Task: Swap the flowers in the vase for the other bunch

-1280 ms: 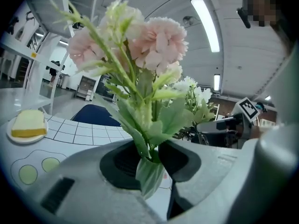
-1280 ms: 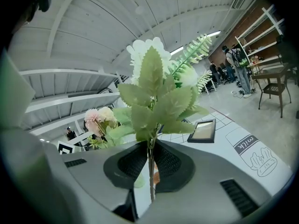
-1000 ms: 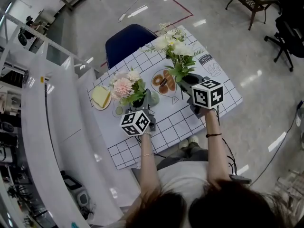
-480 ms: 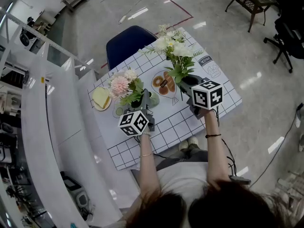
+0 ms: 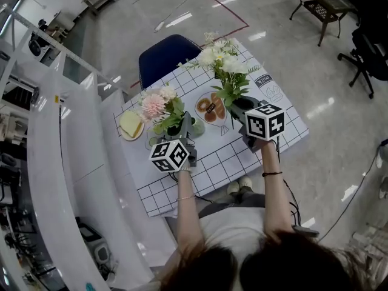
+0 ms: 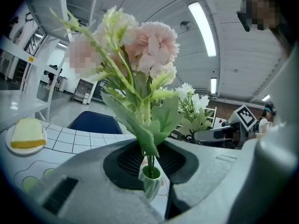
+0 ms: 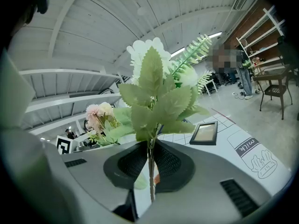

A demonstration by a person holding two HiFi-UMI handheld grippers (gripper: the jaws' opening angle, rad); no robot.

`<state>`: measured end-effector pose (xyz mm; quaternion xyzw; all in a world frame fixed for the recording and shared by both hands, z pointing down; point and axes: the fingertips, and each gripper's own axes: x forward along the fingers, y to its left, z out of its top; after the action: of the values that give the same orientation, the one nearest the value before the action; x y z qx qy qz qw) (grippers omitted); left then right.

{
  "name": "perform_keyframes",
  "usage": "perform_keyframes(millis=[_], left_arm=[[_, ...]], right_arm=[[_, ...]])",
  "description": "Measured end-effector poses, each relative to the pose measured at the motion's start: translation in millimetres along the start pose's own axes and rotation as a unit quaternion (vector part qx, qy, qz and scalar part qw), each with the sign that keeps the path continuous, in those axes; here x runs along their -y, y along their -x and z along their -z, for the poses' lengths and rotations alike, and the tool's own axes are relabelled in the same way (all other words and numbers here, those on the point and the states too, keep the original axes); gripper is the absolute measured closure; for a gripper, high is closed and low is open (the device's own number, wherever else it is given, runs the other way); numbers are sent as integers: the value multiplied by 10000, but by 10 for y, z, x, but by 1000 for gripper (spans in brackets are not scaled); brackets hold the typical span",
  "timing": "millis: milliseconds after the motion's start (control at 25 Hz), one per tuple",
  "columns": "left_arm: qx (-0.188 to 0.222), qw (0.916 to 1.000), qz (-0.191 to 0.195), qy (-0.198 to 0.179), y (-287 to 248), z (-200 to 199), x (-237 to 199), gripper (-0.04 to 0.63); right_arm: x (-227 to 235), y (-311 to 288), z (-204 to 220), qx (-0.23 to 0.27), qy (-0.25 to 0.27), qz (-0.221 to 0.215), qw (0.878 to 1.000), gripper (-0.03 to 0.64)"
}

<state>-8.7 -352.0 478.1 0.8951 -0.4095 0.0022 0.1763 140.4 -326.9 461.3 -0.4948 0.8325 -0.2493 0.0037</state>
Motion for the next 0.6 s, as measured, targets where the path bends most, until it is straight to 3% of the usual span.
perform_keyframes(millis=[600], left_arm=[[34,10000,89,23,110,-256,51,517]], right_arm=[[-86,-73,22,-38,12,-101,9999,574]])
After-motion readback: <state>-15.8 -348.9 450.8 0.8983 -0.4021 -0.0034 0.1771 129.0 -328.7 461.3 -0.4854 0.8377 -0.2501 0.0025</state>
